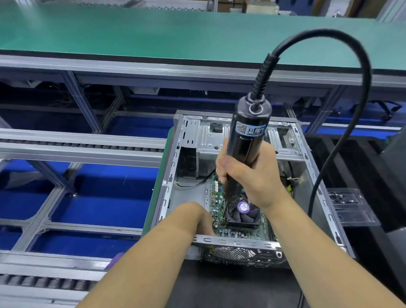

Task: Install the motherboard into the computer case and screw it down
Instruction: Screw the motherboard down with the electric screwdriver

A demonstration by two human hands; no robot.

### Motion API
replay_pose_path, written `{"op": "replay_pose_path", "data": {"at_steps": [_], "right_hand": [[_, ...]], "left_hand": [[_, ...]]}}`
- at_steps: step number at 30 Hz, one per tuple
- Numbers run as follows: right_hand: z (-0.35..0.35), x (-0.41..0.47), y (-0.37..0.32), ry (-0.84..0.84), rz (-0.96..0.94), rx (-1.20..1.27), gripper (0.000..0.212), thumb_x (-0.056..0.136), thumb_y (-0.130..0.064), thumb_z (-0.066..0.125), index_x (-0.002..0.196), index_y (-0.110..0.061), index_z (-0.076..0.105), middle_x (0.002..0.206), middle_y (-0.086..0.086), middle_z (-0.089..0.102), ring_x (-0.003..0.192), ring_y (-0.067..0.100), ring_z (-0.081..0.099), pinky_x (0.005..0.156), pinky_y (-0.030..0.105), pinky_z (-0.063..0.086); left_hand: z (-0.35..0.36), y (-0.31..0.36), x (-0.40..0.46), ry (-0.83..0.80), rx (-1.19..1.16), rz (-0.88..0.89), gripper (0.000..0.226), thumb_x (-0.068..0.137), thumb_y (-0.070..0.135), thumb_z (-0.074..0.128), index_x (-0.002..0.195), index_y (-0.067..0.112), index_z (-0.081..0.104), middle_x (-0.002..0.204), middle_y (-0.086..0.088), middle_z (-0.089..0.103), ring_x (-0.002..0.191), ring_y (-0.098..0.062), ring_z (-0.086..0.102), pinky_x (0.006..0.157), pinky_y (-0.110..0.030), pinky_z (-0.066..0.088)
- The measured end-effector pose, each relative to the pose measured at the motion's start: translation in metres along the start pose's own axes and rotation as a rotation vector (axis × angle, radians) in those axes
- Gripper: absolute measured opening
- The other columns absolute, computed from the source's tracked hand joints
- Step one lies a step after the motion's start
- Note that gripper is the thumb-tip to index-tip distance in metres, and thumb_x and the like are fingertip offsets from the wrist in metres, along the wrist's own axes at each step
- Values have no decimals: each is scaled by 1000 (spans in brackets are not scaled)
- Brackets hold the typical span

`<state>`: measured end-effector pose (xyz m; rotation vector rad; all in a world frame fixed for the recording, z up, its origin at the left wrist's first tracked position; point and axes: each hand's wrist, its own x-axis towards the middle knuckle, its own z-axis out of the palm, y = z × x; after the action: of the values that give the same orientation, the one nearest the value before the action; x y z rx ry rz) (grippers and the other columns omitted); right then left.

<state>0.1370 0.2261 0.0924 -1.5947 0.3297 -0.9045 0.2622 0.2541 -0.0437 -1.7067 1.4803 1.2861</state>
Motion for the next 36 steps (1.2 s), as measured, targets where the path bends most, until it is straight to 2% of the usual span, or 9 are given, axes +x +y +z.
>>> {"op": "replay_pose_path", "data": {"at_steps": [7,10,12,17,21,25,28,33,36], "right_hand": [[2,0,-3,22,28,-4,45,76,-31,71,78,8,50,61,25,54,54,33,53,57,44,47],[2,-3,-5,25,24,-40,41,74,-33,71,80,2,52,65,26,53,58,37,52,57,52,46],[2,-5,-7,21,3,-63,25,73,-36,73,77,-17,58,66,18,56,60,34,54,60,56,46],[-9,-3,-22,240,-130,40,11,77,-40,76,82,-32,70,63,0,63,54,24,57,58,38,50],[-39,15,-42,485,-214,111,27,80,-48,81,79,-27,65,60,1,59,49,23,54,56,30,47],[-70,22,-40,688,-224,97,26,83,-38,75,80,-23,54,57,1,55,46,22,51,53,33,45],[-80,18,-31,735,-200,88,22,83,-38,75,78,-27,57,57,3,54,45,23,50,52,34,46],[-88,10,-16,731,-162,65,34,83,-39,75,80,-16,51,56,3,55,47,24,51,53,31,46],[-90,9,-11,726,-129,30,36,83,-40,74,81,-13,50,57,4,56,48,23,53,52,31,46]], "left_hand": [[0,3,-7,11,12,4,69,93,54,57,120,-10,59,132,-20,58,93,-31,57,85,-39,46],[-2,2,-11,4,12,14,69,92,58,57,111,-8,63,93,-12,62,88,-34,57,83,-39,46],[-1,3,-11,39,62,34,65,90,65,54,78,2,63,73,-3,51,78,-26,47,77,-37,43],[-2,2,-8,295,-102,76,76,68,88,55,56,13,47,64,-5,52,62,-23,48,64,-32,42],[-8,8,-18,659,-116,9,87,43,104,41,52,18,41,53,4,51,54,-16,53,54,-28,36],[-19,27,-27,970,56,-65,84,50,102,44,60,18,42,57,5,50,52,-14,48,48,-25,29],[-27,37,-27,1126,150,-45,79,56,95,51,74,18,45,70,4,49,71,-20,51,57,-31,36],[-18,46,-12,750,229,163,105,55,82,71,133,16,41,132,-3,51,124,-27,46,102,-49,36],[-17,43,-6,769,189,198,92,58,69,79,129,21,44,126,0,58,118,-25,51,100,-45,38]]}}
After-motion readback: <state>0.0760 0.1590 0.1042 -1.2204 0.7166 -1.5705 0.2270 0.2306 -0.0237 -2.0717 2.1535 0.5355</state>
